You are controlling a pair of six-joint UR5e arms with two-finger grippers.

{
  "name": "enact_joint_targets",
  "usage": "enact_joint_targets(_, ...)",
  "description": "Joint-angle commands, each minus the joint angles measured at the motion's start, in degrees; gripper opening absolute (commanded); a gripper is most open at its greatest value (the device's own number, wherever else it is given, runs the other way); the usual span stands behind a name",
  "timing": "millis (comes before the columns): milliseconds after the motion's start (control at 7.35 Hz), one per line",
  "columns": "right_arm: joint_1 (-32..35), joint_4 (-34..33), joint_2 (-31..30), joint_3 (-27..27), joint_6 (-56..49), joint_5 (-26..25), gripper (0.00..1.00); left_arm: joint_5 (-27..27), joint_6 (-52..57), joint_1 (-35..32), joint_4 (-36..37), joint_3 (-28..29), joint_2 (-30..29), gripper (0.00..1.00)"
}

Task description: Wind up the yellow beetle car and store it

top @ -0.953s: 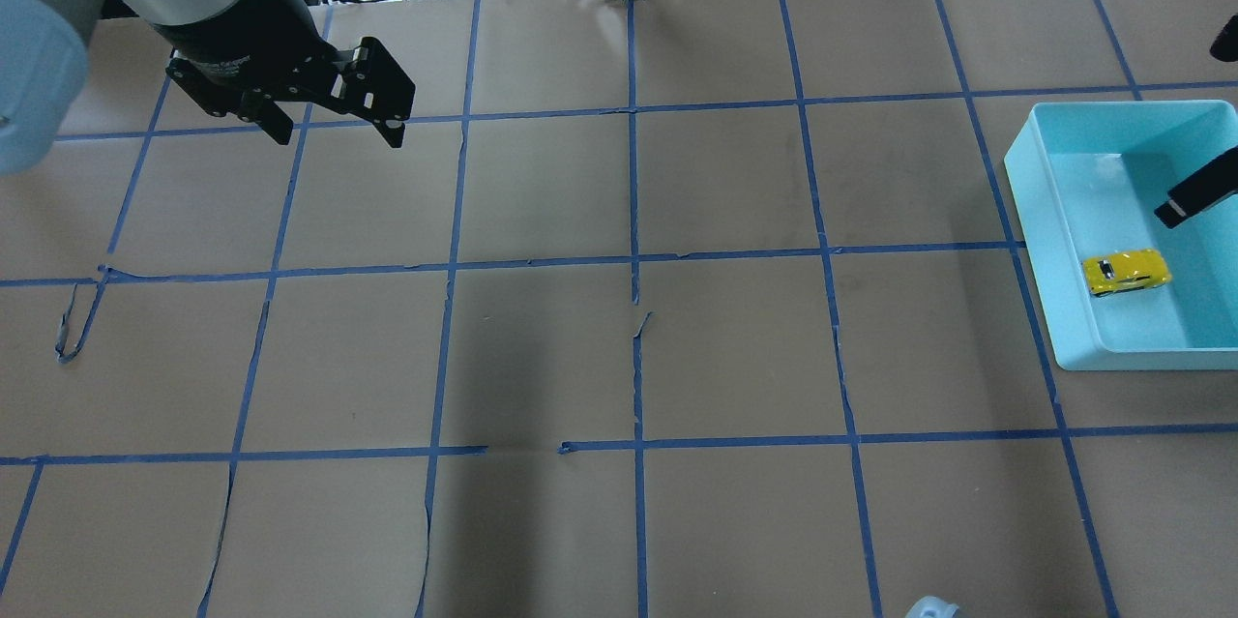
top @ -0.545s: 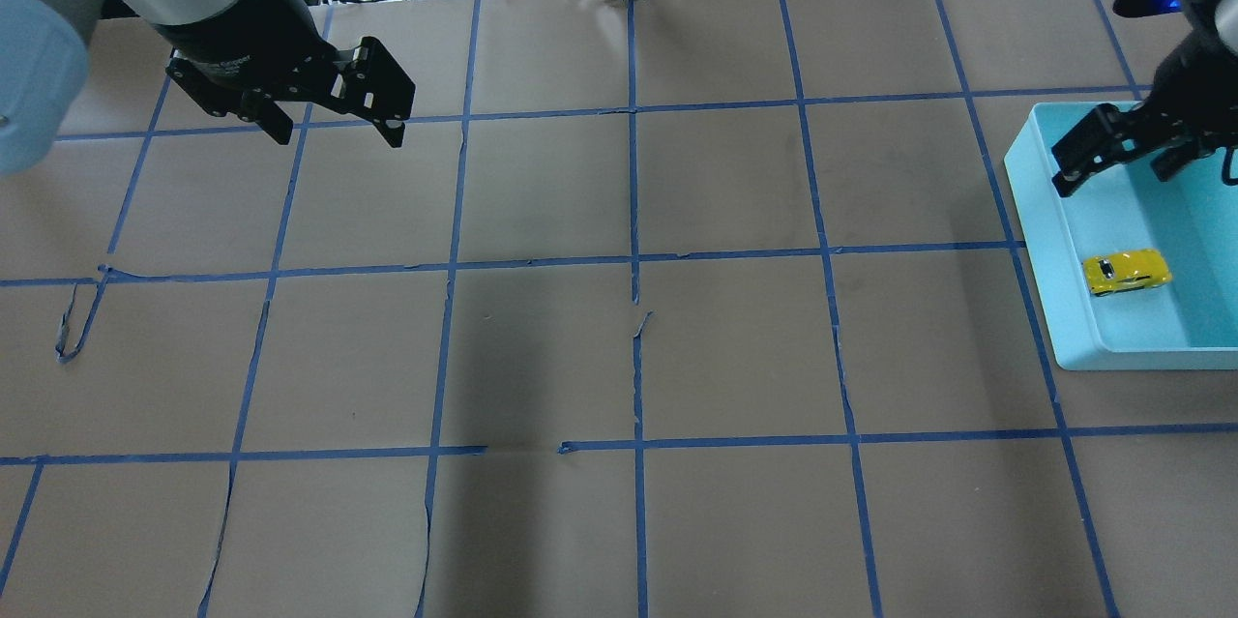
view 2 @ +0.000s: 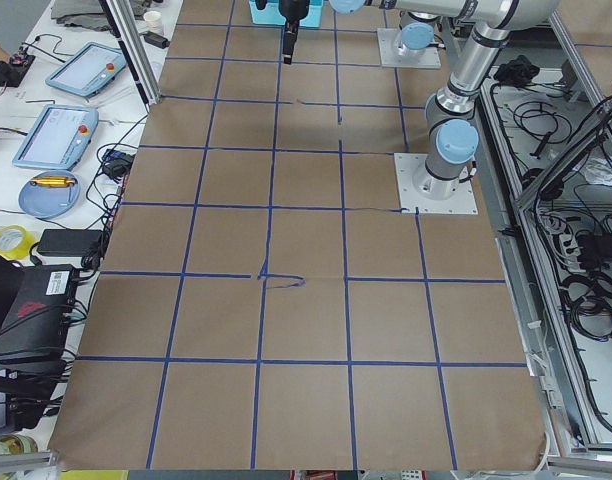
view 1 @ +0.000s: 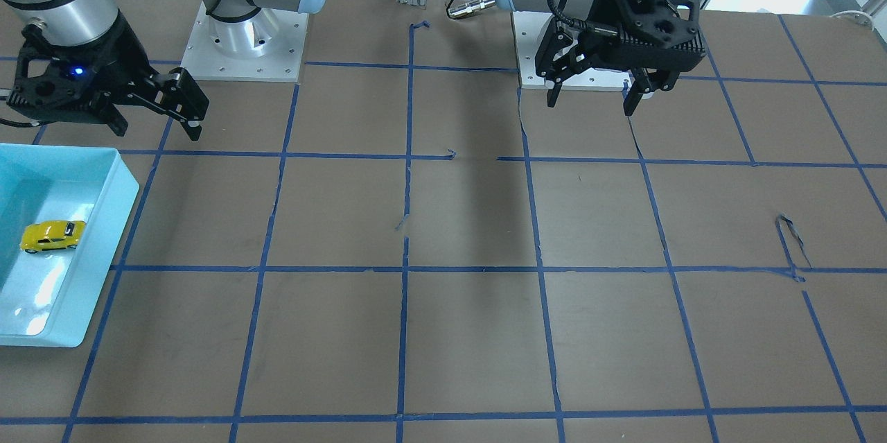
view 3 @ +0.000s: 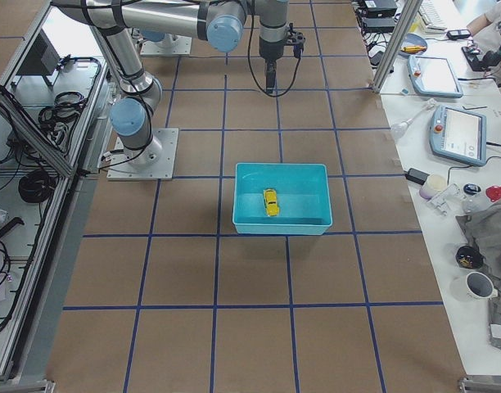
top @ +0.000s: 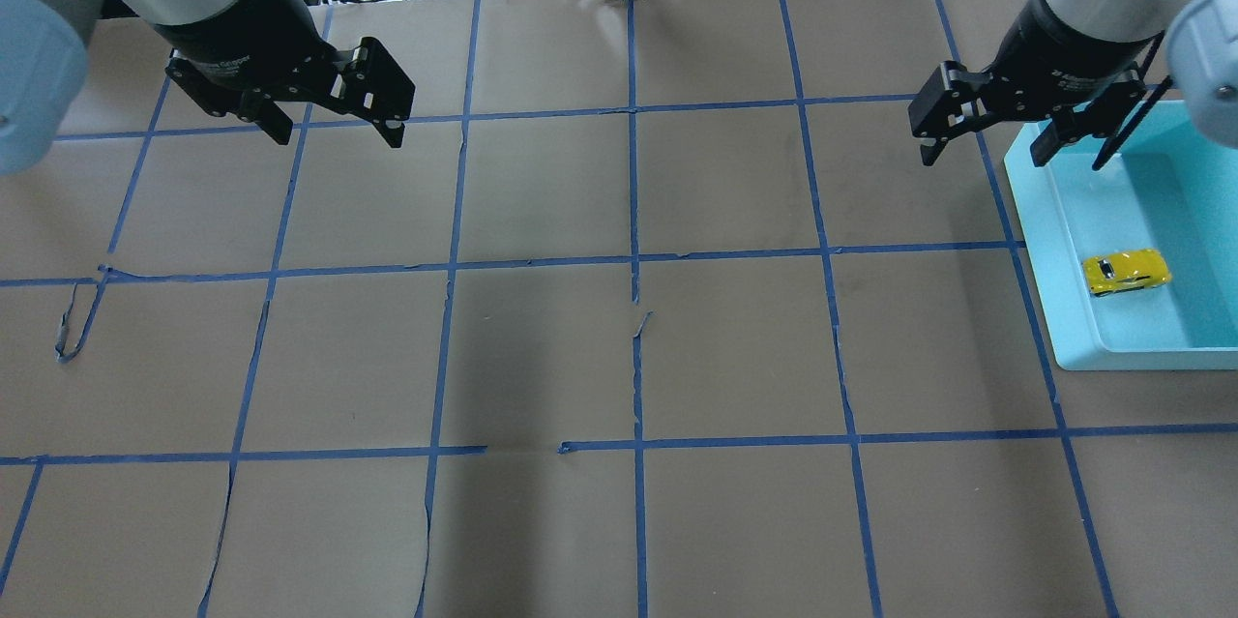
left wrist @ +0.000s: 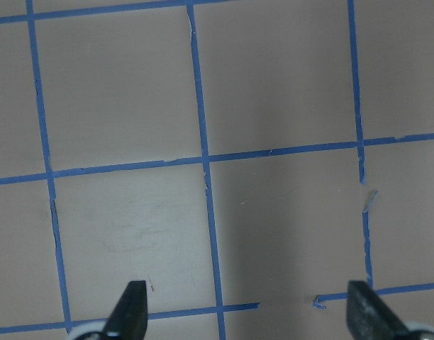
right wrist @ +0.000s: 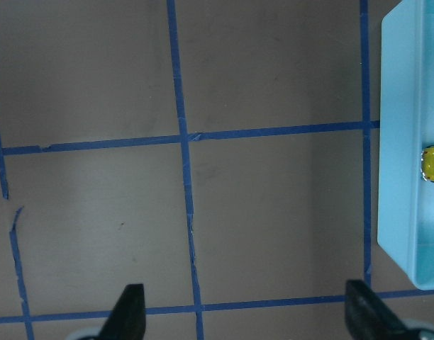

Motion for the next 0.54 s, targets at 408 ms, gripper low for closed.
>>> enact_joint_targets(408, 5.6, 1.1, -0.8, -2.5, 7.2, -1.4, 1.0, 0.0, 0.0, 0.0, 0.0, 0.0, 0.0, 1.0)
